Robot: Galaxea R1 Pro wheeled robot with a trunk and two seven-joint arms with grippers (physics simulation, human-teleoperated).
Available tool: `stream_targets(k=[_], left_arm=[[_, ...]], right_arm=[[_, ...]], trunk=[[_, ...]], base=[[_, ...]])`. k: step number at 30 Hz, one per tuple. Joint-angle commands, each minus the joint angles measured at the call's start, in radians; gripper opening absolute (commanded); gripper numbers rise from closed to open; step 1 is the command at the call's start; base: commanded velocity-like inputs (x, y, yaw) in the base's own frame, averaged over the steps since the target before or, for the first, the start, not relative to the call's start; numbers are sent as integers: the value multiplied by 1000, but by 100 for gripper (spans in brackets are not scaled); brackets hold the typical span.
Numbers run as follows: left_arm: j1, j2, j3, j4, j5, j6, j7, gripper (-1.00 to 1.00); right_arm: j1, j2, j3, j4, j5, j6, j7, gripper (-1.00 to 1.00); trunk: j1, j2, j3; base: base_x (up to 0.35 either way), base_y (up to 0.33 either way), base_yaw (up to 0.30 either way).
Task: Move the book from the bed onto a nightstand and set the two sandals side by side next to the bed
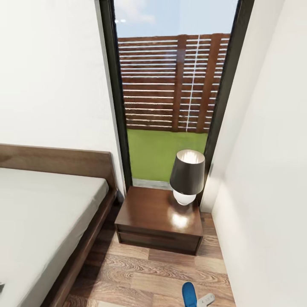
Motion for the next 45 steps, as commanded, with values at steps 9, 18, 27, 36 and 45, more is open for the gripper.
stream_targets(k=[9, 18, 27, 36, 45], left_arm=[[0, 0, 4, 0, -6, -3, 1, -100], [9, 0, 4, 0, -6, -24, 1, -100], [17, -3, 4, 0, -8, -37, 1, -100], [17, -11, 4, 0, -8, -39, 1, -100], [17, -16, 4, 0, -8, -40, 1, -100]], right_arm=[[0, -1, 2, -2, 8, 5, 3, -100], [0, -1, 3, -2, 10, 5, 3, -100], [0, -1, 3, -2, 10, 5, 3, -100], [0, -1, 3, -2, 10, 5, 3, -100], [0, -1, 3, -2, 10, 5, 3, -100]], trunk=[[-8, 14, 5], [-8, 14, 5], [-8, 14, 5], [-8, 14, 5], [-8, 14, 5]], base=[[0, 0, 57], [0, 0, 257], [0, -13, 288], [0, -70, 274], [0, -10, 69]])
